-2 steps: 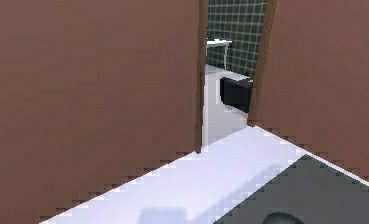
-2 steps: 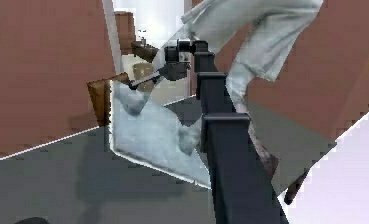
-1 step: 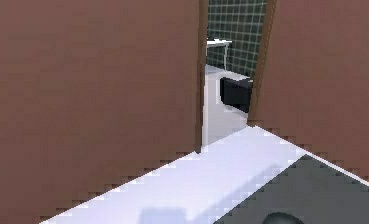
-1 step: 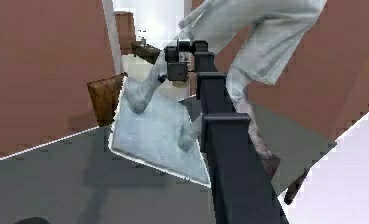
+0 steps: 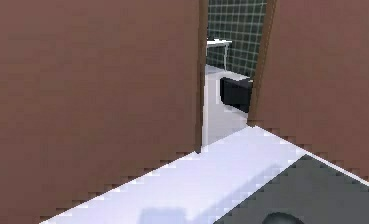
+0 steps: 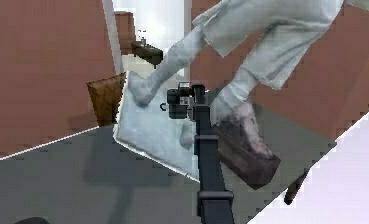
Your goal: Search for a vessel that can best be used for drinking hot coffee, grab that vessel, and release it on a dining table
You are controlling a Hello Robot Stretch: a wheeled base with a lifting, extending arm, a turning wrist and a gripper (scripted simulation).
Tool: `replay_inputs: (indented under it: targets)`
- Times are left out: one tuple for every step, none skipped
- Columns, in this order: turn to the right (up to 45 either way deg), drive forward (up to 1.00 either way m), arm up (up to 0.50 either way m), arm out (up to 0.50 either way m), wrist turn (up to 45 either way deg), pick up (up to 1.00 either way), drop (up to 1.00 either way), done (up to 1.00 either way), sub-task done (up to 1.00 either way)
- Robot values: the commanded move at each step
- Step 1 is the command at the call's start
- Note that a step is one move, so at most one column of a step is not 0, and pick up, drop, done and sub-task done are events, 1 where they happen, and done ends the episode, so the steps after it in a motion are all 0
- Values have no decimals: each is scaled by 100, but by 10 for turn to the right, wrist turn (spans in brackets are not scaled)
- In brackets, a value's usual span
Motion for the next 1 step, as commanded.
replay_inputs:
  targets:
    - [0, 0, -32, 0, 0, 0, 0, 0, 0]
